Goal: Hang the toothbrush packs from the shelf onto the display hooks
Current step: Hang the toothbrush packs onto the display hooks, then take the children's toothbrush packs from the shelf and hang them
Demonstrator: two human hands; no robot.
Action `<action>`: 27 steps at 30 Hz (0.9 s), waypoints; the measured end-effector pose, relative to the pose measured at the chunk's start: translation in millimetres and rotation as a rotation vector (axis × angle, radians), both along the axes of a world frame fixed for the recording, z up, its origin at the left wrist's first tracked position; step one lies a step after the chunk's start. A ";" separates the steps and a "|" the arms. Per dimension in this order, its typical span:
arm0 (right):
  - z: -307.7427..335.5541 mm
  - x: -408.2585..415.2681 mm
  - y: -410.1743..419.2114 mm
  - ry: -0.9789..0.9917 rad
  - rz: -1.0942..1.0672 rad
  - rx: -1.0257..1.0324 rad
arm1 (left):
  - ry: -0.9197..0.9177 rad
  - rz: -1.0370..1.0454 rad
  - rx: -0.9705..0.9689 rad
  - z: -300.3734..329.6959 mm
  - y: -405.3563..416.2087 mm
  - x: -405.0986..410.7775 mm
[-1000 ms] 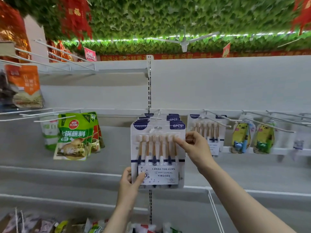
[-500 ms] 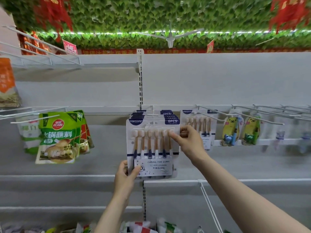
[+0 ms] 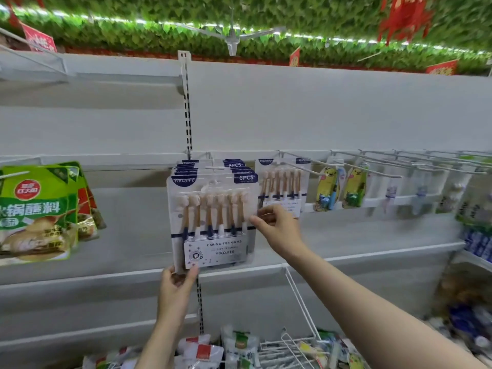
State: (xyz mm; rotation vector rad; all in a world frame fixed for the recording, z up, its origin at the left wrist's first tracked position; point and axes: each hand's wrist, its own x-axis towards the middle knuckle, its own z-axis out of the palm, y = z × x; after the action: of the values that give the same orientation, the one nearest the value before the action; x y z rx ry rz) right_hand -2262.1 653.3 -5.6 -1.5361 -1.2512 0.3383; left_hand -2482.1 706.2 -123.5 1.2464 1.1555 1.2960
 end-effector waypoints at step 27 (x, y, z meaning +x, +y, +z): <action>17.3 482.5 -521.5 -0.787 -0.529 -0.714 | 0.881 -0.795 0.843 128.8 -382.1 541.6</action>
State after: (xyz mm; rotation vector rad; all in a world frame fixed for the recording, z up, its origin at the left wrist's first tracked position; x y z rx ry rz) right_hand -1779.6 131.8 11.7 -2.7075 -1.2836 -0.2362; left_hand -1940.5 324.1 5.4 2.7164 0.4478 0.5657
